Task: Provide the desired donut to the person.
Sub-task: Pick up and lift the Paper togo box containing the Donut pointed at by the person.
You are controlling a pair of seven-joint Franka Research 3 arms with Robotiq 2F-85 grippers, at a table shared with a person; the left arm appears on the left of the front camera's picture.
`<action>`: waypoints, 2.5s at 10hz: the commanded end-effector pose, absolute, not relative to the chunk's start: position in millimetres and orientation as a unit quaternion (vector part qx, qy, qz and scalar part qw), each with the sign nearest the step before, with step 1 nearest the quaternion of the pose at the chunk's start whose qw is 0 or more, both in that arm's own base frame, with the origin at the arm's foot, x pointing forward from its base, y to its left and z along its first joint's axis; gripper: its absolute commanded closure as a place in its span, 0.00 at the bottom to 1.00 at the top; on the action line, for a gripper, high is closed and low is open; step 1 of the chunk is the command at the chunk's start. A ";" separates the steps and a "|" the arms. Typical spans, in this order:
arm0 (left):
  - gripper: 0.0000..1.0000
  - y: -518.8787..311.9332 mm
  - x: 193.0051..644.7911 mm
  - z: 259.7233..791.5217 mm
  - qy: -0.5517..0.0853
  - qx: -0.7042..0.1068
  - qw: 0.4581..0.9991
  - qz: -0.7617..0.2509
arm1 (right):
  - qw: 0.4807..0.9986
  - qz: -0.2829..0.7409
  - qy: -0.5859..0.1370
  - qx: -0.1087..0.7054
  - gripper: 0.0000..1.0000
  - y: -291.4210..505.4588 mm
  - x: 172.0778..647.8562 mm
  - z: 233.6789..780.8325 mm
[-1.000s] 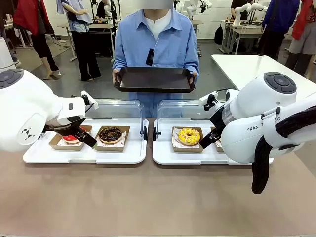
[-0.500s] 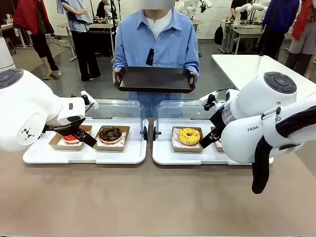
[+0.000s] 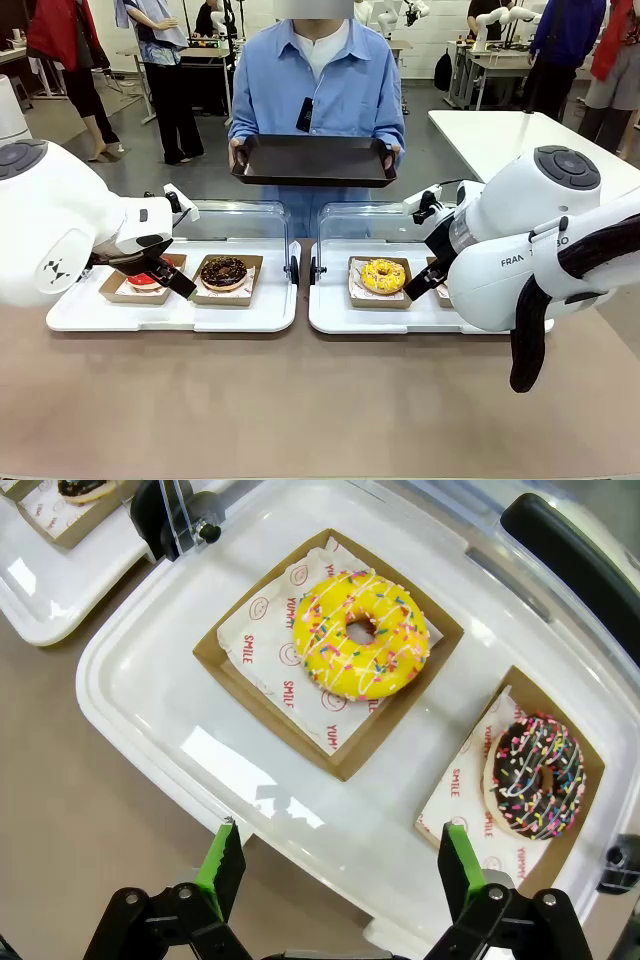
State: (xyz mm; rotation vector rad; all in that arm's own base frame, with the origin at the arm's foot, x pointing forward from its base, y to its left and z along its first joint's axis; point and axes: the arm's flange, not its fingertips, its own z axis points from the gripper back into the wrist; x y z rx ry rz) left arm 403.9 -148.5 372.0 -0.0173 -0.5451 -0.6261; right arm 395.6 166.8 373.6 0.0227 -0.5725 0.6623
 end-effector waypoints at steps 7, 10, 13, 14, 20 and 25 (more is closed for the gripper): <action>0.00 -140.7 377.8 481.1 -0.249 0.010 0.909 -0.334 | 0.910 0.312 -0.273 -0.001 0.00 151.4 353.7 480.5; 0.00 -130.1 350.2 551.9 -0.269 0.015 0.899 -0.345 | 0.918 0.317 -0.235 -0.043 0.00 144.7 313.0 539.9; 0.00 -125.3 342.7 562.8 -0.269 0.045 0.902 -0.334 | 0.920 0.305 -0.242 -0.051 0.00 138.1 300.1 565.3; 0.00 -127.9 337.1 574.9 -0.274 0.018 0.903 -0.329 | 0.916 0.320 -0.238 -0.038 0.00 136.5 296.2 561.1; 0.00 -106.4 352.6 580.3 -0.249 -0.076 0.903 -0.341 | 0.909 0.348 -0.225 0.044 0.00 114.4 306.5 576.7; 0.00 -8.6 408.4 592.3 -0.172 -0.328 0.807 -0.460 | 0.818 0.445 -0.198 0.307 0.00 -6.6 341.1 597.9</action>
